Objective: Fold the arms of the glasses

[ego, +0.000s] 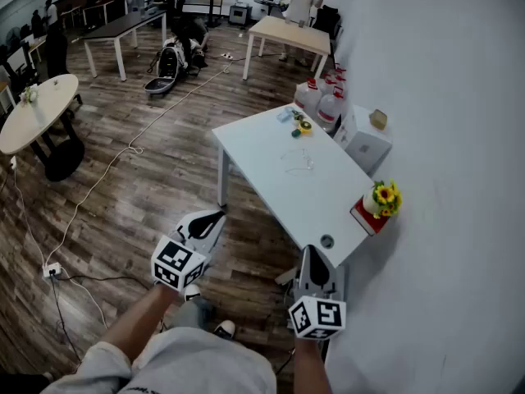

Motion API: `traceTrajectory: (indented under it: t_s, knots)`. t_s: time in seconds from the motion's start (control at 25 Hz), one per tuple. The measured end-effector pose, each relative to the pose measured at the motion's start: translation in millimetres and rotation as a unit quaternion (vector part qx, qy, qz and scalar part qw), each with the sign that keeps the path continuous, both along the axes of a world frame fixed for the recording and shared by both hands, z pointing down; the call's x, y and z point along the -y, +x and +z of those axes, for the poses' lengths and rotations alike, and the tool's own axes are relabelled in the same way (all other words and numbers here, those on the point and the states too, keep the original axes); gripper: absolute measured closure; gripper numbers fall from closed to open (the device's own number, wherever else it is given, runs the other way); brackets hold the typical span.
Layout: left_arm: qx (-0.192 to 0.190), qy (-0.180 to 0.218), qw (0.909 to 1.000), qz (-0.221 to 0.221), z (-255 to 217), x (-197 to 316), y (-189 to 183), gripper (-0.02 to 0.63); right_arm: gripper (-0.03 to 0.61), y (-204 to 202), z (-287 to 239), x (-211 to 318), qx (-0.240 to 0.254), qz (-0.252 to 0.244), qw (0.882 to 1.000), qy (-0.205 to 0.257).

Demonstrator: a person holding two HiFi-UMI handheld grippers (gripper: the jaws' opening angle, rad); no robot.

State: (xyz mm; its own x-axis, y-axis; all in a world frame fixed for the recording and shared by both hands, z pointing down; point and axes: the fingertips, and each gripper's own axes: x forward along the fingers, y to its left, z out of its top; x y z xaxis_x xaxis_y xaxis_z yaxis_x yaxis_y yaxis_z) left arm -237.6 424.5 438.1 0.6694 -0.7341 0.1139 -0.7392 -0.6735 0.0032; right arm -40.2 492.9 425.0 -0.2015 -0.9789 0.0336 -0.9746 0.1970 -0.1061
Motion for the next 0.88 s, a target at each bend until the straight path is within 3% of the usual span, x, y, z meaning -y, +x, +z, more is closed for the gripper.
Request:
traceTrajectory:
  t_s: [0.24, 0.36, 0.44, 0.56, 0.88]
  knots:
    - [-0.005, -0.003, 1.0000, 0.002, 5.9, -2.0, -1.6, 0.596, 0.558, 2.5, 3.7, 0.8, 0.009, 0.001, 1.000, -0.002]
    - [-0.012, -0.009, 0.9999, 0.007, 8.0, -1.8, 2.1, 0.458, 0.461, 6.1, 11.5, 4.3, 0.010, 0.004, 1.000, -0.003]
    - [-0.022, -0.012, 0.9997, 0.007, 7.3, -2.4, 4.0, 0.349, 0.350, 7.7, 17.3, 6.7, 0.015, 0.005, 1.000, -0.008]
    - [-0.036, -0.015, 0.9992, 0.000, 6.4, -5.5, 2.8, 0.274, 0.251, 7.2, 24.4, 4.7, 0.018, 0.007, 1.000, -0.023]
    - [-0.033, -0.033, 0.9989, 0.004, 15.0, -14.3, 7.6, 0.267, 0.256, 14.3, 25.8, -2.3, 0.024, 0.005, 0.999, -0.030]
